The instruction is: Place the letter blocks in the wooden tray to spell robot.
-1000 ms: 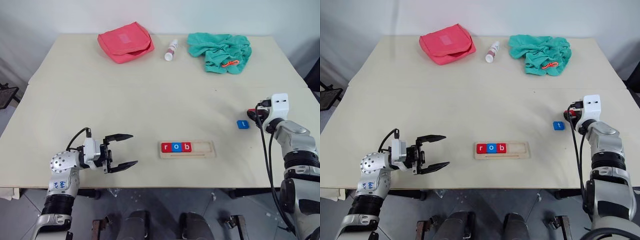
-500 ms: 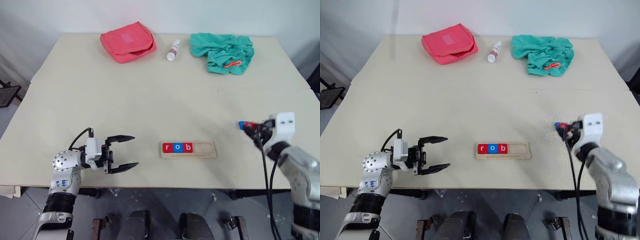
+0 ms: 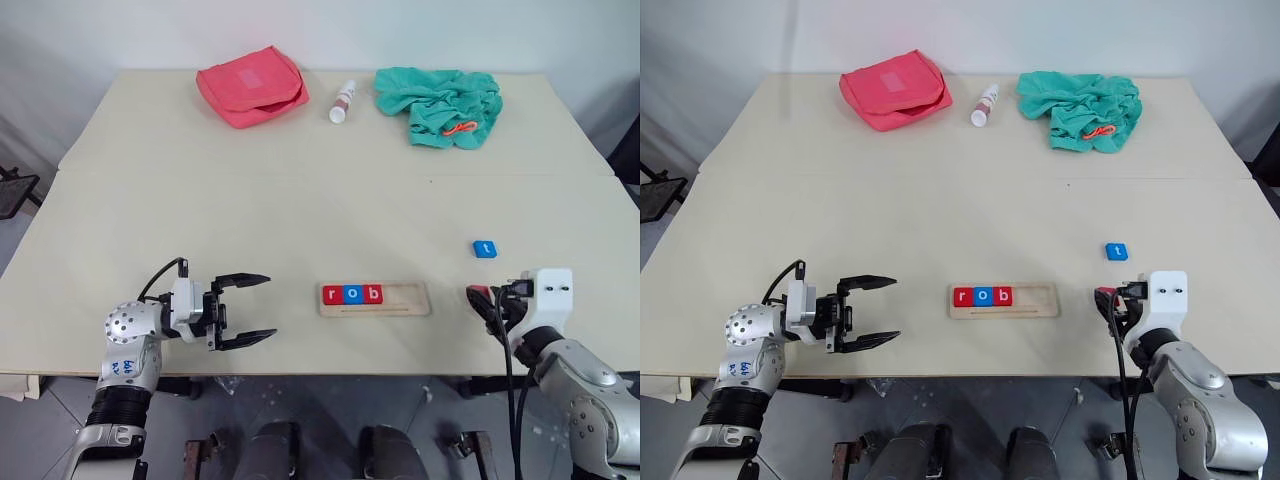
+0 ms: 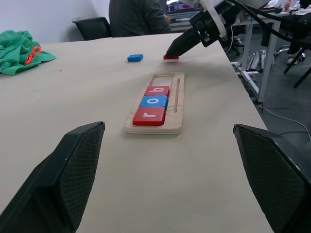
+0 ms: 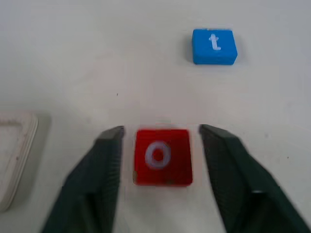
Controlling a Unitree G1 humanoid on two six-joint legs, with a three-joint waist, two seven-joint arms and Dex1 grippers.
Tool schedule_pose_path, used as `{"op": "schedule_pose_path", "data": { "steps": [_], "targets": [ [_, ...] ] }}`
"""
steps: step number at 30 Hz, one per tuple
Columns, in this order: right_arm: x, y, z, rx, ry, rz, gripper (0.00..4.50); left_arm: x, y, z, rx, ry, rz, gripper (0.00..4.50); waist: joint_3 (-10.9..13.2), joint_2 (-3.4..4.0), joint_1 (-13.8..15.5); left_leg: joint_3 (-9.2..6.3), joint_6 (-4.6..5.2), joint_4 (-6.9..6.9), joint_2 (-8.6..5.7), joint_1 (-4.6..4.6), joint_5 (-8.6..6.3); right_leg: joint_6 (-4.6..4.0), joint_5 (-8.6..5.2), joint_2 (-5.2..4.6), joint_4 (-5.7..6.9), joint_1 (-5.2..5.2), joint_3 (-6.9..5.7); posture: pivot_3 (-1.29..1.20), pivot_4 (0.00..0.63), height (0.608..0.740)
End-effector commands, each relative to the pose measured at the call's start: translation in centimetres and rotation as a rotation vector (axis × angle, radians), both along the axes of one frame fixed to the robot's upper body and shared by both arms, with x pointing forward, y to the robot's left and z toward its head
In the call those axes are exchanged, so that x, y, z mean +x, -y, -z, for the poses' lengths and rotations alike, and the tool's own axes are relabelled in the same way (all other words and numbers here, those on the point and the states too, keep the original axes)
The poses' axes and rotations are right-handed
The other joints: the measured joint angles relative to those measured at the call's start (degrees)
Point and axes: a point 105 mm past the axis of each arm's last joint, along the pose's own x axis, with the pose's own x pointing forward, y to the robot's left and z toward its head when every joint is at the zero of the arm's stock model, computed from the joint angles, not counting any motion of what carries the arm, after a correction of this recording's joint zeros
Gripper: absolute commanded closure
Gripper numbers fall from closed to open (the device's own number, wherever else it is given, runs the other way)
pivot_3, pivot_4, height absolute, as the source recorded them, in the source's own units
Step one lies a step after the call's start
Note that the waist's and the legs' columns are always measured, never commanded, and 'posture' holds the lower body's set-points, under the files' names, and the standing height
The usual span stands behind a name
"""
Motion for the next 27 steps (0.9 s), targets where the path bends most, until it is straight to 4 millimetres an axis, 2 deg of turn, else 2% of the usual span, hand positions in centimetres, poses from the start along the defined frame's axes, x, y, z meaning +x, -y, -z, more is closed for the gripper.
{"op": "schedule_pose_path", "data": {
  "steps": [1,3,5,9,18,23,27],
  "targets": [
    [0.2,0.2,-0.8,-0.008,0.045,0.009,0.64,-0.1,-0.2,-0.3,-0.016,0.02,-0.008,0.0,0.0,0.0,0.0,0.0,0.0,-0.01,0.0,0.0,0.0,0.0,0.0,0.0,0.0,0.0,0.0,0.0,0.15,0.74],
    [0.2,0.3,-1.0,-0.017,0.054,-0.001,0.02,-0.1,-0.2,-0.3,-0.019,0.021,-0.012,0.0,0.0,0.0,0.0,-0.01,0.0,-0.01,-0.01,0.01,0.0,0.0,0.0,0.0,0.01,0.01,0.0,0.0,0.15,0.74],
    [0.0,0.3,-1.2,-0.036,0.052,-0.045,0.02,-0.1,-0.2,-0.3,-0.02,0.021,-0.016,0.0,0.0,0.0,0.0,0.0,0.0,-0.01,-0.01,0.0,0.0,0.0,0.0,0.0,0.0,0.01,0.0,0.0,0.15,0.74],
    [-0.6,0.0,-1.8,-0.176,0.007,-0.271,0.02,-0.1,-0.2,-0.2,-0.023,0.019,-0.024,0.0,0.0,0.0,0.1,0.04,0.02,-0.02,-0.04,0.0,0.0,0.0,0.0,-0.02,-0.02,0.01,0.04,0.0,0.15,0.74],
    [0.8,0.9,-3.0,-0.482,-0.117,-0.63,0.02,0.1,0.2,0.0,-0.041,0.025,-0.036,0.0,0.0,-0.01,0.0,0.14,0.02,-0.07,0.02,0.17,0.0,0.0,0.0,-0.01,-0.1,0.17,0.02,0.0,0.15,0.74],
    [2.4,2.0,-2.8,-0.53,-0.2,-0.703,0.02,-0.2,0.6,0.0,-0.051,0.034,-0.045,0.0,0.0,-0.02,0.0,0.15,0.02,-0.06,0.03,0.2,0.0,0.0,0.0,-0.02,-0.13,0.21,0.0,0.0,0.15,0.74],
    [2.4,2.4,-2.1,-0.547,-0.253,-0.734,0.02,-0.7,0.4,-0.1,-0.055,0.039,-0.066,0.0,0.0,-0.02,0.1,0.1,0.02,-0.07,0.03,0.17,0.0,0.0,0.0,-0.03,-0.12,0.2,-0.03,0.0,0.15,0.74]
  ]
}}
